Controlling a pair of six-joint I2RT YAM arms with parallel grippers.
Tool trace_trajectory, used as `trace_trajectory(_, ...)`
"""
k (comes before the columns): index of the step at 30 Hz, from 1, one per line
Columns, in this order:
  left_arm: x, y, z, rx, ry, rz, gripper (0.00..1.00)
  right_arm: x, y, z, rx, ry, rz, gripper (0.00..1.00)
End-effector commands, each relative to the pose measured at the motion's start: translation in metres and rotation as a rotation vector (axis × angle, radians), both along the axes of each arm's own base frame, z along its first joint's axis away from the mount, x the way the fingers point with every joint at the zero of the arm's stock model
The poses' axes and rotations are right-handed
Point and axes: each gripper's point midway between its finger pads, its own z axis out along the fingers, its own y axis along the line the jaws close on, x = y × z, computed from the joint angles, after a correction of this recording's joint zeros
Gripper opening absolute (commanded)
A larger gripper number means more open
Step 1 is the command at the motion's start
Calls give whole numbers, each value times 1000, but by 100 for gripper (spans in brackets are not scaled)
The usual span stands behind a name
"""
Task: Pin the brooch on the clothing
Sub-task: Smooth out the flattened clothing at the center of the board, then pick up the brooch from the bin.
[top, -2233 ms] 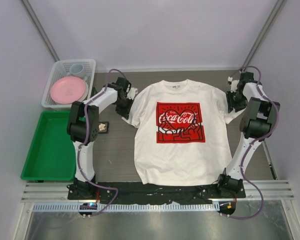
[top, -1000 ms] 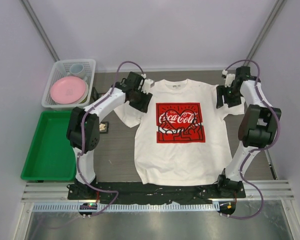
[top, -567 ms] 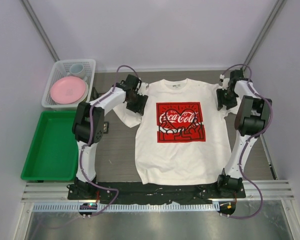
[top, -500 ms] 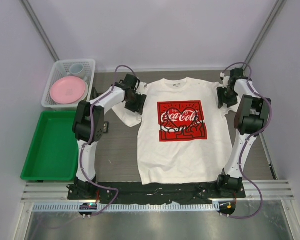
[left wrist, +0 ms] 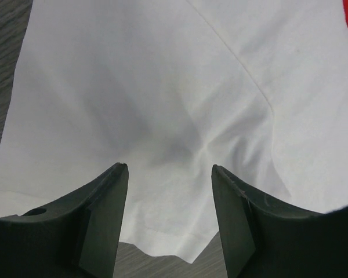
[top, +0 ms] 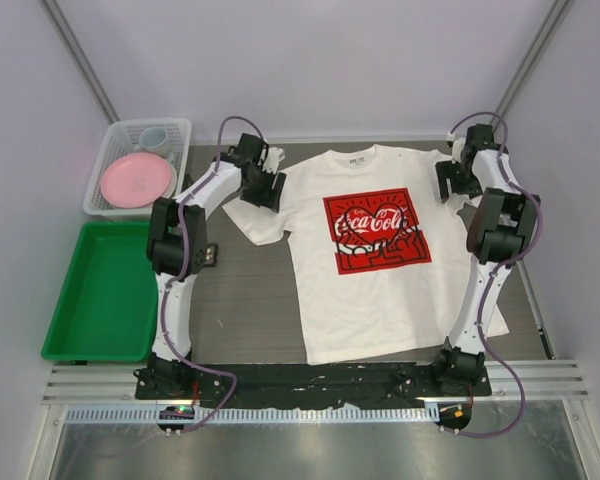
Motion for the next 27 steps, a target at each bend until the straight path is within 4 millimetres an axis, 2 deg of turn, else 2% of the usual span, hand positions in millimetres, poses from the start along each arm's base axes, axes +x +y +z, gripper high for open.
trace_trajectory(1,-3,-7,80,-56,-167,-99,64,-19,19,100,46,-128,80,84)
trace_trajectory(3,-16,-12,88,-90,-164,-145,67,-30,31,113,90,-134,111,85)
trace_trajectory(4,-27,-10,91,-90,-163,-164,71,-43,36,109,105,-99,123,87)
trace_trajectory(5,-33,-10,92,-83,-168,-196,72,-52,40,121,109,-112,131,87)
trace_trajectory(6,-39,-10,91,-76,-167,-217,75,-59,45,122,128,-104,145,87)
trace_trajectory(7,-48,-6,87,-61,-150,-227,75,-77,51,110,153,-49,148,87)
trace_trajectory(8,-52,-4,85,-45,-149,-248,75,-87,55,117,158,-52,163,87)
trace_trajectory(9,-53,-1,83,-34,-147,-252,75,-97,58,115,167,-37,172,87)
trace_trajectory(10,-57,2,80,-16,-129,-257,75,-115,63,100,186,16,173,86)
trace_trajectory(11,-59,4,76,-2,-121,-265,74,-125,64,96,188,33,175,85)
trace_trajectory(12,-60,6,74,13,-118,-278,73,-136,65,101,173,29,188,84)
trace_trajectory(13,-60,9,72,28,-113,-279,72,-156,64,84,164,89,181,81)
trace_trajectory(14,-61,11,70,36,-110,-284,72,-167,65,79,159,110,179,80)
trace_trajectory(15,-62,11,68,41,-107,-293,71,-177,63,84,134,103,193,78)
trace_trajectory(16,-63,11,67,43,-102,-298,71,-195,64,70,132,152,189,75)
trace_trajectory(19,-60,13,61,60,-97,-295,70,-225,61,59,104,189,180,70)
trace_trajectory(22,-53,15,52,90,-93,-287,69,-238,53,45,76,217,162,66)
trace_trajectory(27,-48,24,32,150,-45,-264,63,-243,31,19,65,272,118,65)
